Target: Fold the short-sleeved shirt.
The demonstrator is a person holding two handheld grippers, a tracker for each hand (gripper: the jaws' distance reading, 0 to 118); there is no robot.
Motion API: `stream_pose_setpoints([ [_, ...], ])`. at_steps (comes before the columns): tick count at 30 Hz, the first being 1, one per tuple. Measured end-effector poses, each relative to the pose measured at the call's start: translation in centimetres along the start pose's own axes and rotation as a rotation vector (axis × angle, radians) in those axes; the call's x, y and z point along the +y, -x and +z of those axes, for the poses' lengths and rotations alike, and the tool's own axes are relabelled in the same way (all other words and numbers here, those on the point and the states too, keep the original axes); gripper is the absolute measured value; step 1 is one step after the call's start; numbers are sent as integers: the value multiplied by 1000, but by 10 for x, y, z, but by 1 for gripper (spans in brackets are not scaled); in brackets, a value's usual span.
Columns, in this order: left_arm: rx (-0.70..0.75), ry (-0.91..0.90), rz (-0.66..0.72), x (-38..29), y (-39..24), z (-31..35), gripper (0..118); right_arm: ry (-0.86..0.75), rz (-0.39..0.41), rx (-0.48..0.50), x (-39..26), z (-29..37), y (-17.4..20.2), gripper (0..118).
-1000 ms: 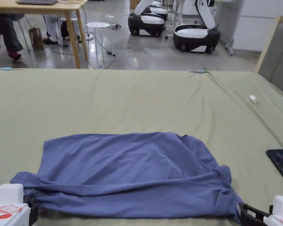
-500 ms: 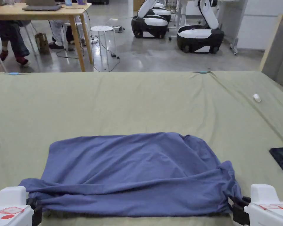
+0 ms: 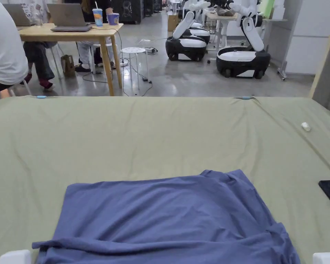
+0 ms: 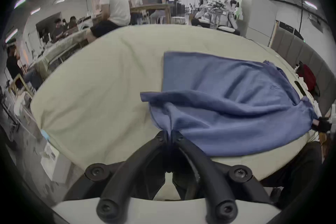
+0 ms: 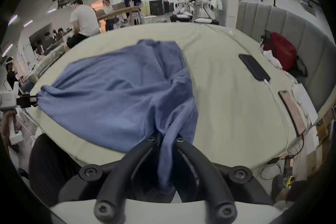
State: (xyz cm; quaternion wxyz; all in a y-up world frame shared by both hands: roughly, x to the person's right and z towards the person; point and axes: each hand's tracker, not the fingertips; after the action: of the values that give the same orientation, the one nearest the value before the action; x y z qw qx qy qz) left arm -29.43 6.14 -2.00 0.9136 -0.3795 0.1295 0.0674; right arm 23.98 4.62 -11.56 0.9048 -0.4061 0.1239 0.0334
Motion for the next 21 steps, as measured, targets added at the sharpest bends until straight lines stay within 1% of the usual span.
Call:
stream_pose_setpoints([
  [1, 10, -4, 8, -5, 2, -3, 2, 6, 0, -10, -2, -2, 1, 13],
  [2, 5, -8, 11, -7, 3, -1, 3, 2, -6, -12, -2, -1, 1, 21],
  [3, -1, -13, 21, -8, 5, 2, 8, -13, -32, -16, 1, 2, 0, 42],
  [4, 2, -40, 14, -4, 5, 9, 18, -32, -61, -21, 5, 9, 0, 67],
  [5, 9, -56, -7, -2, 5, 12, 38, -42, -80, -22, 9, 15, 0, 89],
  [6, 68, -76, -78, 3, 0, 19, 75, -61, -96, -9, 16, 24, 1, 110],
  [7, 108, -116, -122, 8, -5, 26, 94, -103, -104, -12, 25, 34, 5, 117],
  [8, 117, -148, -141, 13, -9, 32, 101, -149, -100, -19, 32, 41, 10, 117],
  [10, 75, -215, -159, 28, -22, 45, 97, -237, -76, 1, 51, 57, 29, 117],
  [13, 14, -295, -171, 49, -47, 55, 97, -363, -41, 28, 76, 68, 64, 116],
  [14, -11, -325, -160, 54, -54, 56, 97, -399, -29, 39, 81, 69, 75, 114],
  [15, -33, -342, -152, 59, -61, 56, 94, -435, -16, 50, 87, 67, 86, 106],
  [16, -49, -350, -152, 63, -68, 54, 88, -464, -1, 66, 91, 66, 97, 90],
  [17, -54, -349, -152, 66, -74, 53, 74, -477, 6, 77, 94, 64, 106, 69],
  [18, -65, -351, -148, 69, -78, 50, 41, -478, 8, 79, 96, 61, 114, 33],
  [19, -67, -343, -148, 72, -82, 45, 11, -475, 6, 89, 98, 55, 119, 13],
  [20, -66, -331, -154, 73, -84, 39, 0, -479, 7, 99, 99, 52, 123, 3],
  [21, -51, -326, -162, 74, -86, 33, 0, -482, 12, 109, 100, 49, 127, 0],
])
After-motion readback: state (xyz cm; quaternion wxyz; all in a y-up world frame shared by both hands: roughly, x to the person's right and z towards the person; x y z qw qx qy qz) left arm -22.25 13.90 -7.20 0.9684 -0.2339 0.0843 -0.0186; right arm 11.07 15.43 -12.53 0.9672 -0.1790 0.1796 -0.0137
